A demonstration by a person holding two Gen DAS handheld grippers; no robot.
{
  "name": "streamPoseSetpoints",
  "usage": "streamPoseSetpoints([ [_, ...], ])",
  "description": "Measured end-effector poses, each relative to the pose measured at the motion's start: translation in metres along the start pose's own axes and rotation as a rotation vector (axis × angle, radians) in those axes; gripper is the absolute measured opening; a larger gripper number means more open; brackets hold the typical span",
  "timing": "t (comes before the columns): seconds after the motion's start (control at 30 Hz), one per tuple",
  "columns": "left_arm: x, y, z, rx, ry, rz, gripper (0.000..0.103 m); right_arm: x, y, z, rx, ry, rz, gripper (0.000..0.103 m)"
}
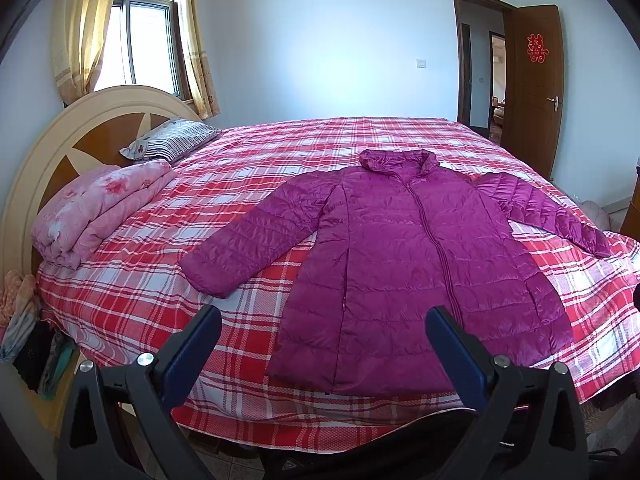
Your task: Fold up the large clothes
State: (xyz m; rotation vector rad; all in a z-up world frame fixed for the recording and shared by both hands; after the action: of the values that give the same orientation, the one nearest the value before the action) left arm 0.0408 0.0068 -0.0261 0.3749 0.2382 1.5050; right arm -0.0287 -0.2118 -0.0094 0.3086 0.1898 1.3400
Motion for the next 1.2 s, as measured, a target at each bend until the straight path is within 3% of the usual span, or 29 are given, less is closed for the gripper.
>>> streamPoseSetpoints([
  [1.2,-0.0041,-0.0027,-0.0065,0.017,-0.003,-0.012,0.102,-0.0020,-0.0084,-0.0078,0.049,-0.019,0.013,0.103],
])
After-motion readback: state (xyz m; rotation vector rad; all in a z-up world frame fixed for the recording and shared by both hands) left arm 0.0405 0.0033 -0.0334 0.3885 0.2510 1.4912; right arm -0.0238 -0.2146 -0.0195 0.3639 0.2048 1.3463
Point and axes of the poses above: each gripper's, at about its wrist camera, not at the fingertips, and y roughly against the way its jaws point, x to its left, z to its top, the point moved 4 cm from there along -y, roughly the way its jaws point, and after that the axes turned 13 degrees about -x, right-handed, at the moved point
